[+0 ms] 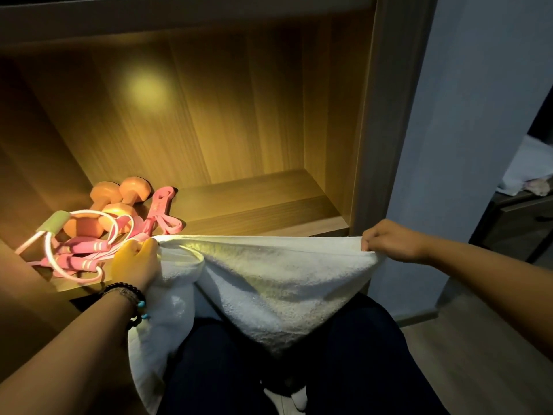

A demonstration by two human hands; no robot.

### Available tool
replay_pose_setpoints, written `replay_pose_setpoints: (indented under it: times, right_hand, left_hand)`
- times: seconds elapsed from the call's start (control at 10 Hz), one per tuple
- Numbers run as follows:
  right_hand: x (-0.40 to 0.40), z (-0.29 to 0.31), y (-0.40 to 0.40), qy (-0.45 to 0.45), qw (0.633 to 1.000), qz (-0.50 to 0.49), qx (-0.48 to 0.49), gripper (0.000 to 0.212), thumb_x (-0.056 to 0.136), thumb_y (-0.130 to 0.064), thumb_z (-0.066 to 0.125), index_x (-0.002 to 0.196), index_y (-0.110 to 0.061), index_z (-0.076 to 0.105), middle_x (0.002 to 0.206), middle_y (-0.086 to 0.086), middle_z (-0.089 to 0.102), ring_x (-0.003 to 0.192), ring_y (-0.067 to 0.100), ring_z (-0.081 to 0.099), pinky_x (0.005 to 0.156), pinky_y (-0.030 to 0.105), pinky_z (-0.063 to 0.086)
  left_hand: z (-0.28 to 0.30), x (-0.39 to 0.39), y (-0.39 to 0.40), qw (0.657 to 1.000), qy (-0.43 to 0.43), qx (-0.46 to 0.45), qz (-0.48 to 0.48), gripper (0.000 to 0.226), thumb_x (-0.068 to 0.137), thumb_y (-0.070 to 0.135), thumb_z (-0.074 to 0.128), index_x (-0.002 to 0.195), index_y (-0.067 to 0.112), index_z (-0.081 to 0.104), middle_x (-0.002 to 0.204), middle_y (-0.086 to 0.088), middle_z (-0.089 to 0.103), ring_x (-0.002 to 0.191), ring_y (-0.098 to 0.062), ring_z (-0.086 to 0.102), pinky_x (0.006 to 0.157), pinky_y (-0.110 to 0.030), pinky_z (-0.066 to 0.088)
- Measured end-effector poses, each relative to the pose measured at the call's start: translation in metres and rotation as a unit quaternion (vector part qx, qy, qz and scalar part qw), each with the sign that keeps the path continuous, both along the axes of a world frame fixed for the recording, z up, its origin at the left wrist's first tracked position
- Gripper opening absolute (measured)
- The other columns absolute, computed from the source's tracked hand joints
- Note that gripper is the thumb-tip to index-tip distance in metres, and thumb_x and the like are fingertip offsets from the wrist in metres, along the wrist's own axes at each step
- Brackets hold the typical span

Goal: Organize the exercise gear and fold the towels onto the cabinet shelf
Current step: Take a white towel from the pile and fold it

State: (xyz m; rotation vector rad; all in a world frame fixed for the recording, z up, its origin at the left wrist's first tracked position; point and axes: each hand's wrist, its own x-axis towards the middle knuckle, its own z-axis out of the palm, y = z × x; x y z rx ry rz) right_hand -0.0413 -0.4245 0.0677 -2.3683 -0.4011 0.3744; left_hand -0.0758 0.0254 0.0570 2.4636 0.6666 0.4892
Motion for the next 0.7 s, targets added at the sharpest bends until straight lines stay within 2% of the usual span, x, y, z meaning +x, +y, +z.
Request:
replay_pose_setpoints:
  times: [0.1,0.2,0.3,0.4,0.5,0.6,0.7]
  right_hand:
    - [-0.008,-0.003,0.002,-0.039,0.998,0.046,-0.019,0.034,0.090,-0.035,0.061,0.065,-0.012,0.062,0.075,0.002,0.054,0.073,0.015,0.050,0.068,0.027,0.041]
    - [-0.014,-0.003,0.009,-0.123,0.981,0.109,-0.107,0.034,0.087,-0.044,0.062,0.060,-0.026,0.053,0.071,-0.008,0.051,0.065,0.007,0.050,0.061,0.022,0.039]
    - [-0.010,0.001,0.007,-0.176,0.978,0.089,-0.072,0.030,0.091,-0.027,0.061,0.061,-0.025,0.060,0.067,-0.007,0.054,0.061,0.007,0.051,0.057,0.021,0.041]
    - [0.001,0.007,0.002,-0.216,0.976,0.028,-0.015,0.029,0.088,-0.013,0.063,0.059,-0.011,0.062,0.063,0.001,0.056,0.056,0.010,0.049,0.055,0.026,0.039]
    - [0.013,0.010,-0.005,-0.230,0.971,-0.064,0.004,0.033,0.083,-0.009,0.068,0.052,-0.005,0.055,0.054,0.007,0.050,0.052,0.013,0.044,0.053,0.029,0.036]
    - [0.020,0.007,-0.013,-0.234,0.965,-0.121,-0.021,0.037,0.082,-0.009,0.068,0.050,-0.008,0.048,0.050,0.006,0.045,0.051,0.015,0.041,0.052,0.028,0.034]
    - [0.021,-0.001,-0.021,-0.240,0.956,-0.167,-0.007,0.026,0.077,-0.004,0.065,0.060,-0.010,0.046,0.057,0.007,0.050,0.055,0.021,0.046,0.051,0.030,0.037]
  left_hand:
    - [-0.008,0.008,0.013,0.999,0.026,0.016,0.024,0.029,0.097,0.010,0.043,0.106,-0.011,0.061,0.088,-0.015,0.046,0.083,-0.027,0.039,0.072,-0.030,0.025]
    - [-0.007,0.006,0.013,0.999,0.026,0.006,0.028,0.028,0.096,0.009,0.046,0.107,-0.011,0.062,0.090,-0.026,0.053,0.091,-0.043,0.052,0.073,-0.033,0.029]
    - [-0.005,-0.002,0.011,0.998,0.013,0.055,0.000,0.019,0.089,-0.003,0.053,0.102,-0.013,0.062,0.095,-0.036,0.061,0.090,-0.049,0.058,0.073,-0.046,0.041]
    - [-0.009,-0.001,0.012,0.999,-0.017,0.026,-0.013,0.016,0.087,-0.002,0.057,0.095,-0.014,0.064,0.087,-0.033,0.062,0.077,-0.042,0.055,0.069,-0.043,0.039]
    - [-0.008,0.003,0.009,0.997,-0.055,-0.045,-0.005,0.025,0.094,0.016,0.052,0.087,-0.005,0.064,0.082,-0.020,0.059,0.076,-0.029,0.049,0.072,-0.036,0.035]
    - [-0.008,0.000,0.001,0.991,-0.050,-0.082,-0.097,0.021,0.093,0.015,0.055,0.075,0.007,0.062,0.075,-0.009,0.064,0.072,-0.027,0.056,0.065,-0.032,0.042]
    - [-0.005,-0.003,-0.001,0.988,-0.001,-0.101,-0.119,0.017,0.088,0.027,0.067,0.081,0.012,0.063,0.073,0.001,0.065,0.066,-0.013,0.058,0.056,-0.020,0.043]
